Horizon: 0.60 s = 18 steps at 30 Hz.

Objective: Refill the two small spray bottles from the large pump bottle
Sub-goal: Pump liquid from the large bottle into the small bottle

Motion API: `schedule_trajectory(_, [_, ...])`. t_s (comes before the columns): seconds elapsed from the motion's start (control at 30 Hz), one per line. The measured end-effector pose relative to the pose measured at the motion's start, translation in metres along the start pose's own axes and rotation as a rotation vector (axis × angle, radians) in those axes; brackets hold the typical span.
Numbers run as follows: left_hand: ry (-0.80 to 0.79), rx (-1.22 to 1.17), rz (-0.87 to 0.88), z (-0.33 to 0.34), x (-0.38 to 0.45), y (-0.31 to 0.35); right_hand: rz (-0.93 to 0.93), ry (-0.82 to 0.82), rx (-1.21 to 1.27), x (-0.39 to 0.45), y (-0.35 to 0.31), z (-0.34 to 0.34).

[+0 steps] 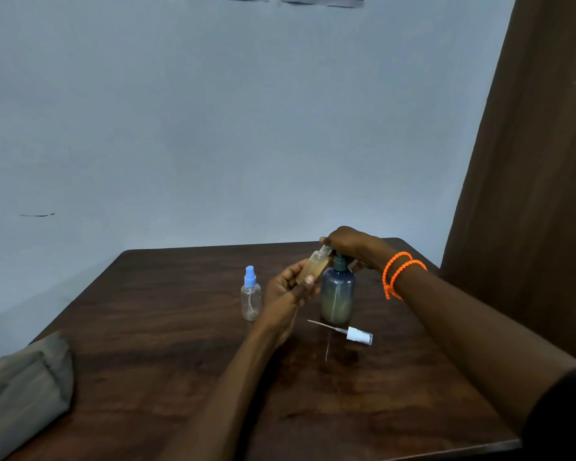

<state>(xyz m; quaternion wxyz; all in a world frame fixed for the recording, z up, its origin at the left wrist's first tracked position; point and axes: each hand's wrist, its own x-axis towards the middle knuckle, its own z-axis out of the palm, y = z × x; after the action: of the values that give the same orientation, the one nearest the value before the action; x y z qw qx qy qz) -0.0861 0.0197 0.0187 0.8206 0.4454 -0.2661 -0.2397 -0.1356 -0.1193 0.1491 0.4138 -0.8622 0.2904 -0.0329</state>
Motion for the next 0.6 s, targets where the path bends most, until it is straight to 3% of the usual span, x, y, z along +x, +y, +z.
schedule_trajectory(0.6, [-0.007,-0.004,0.015,0.0,0.0,0.002,0.013,0.014,-0.096,0.009,-0.003,-0.001])
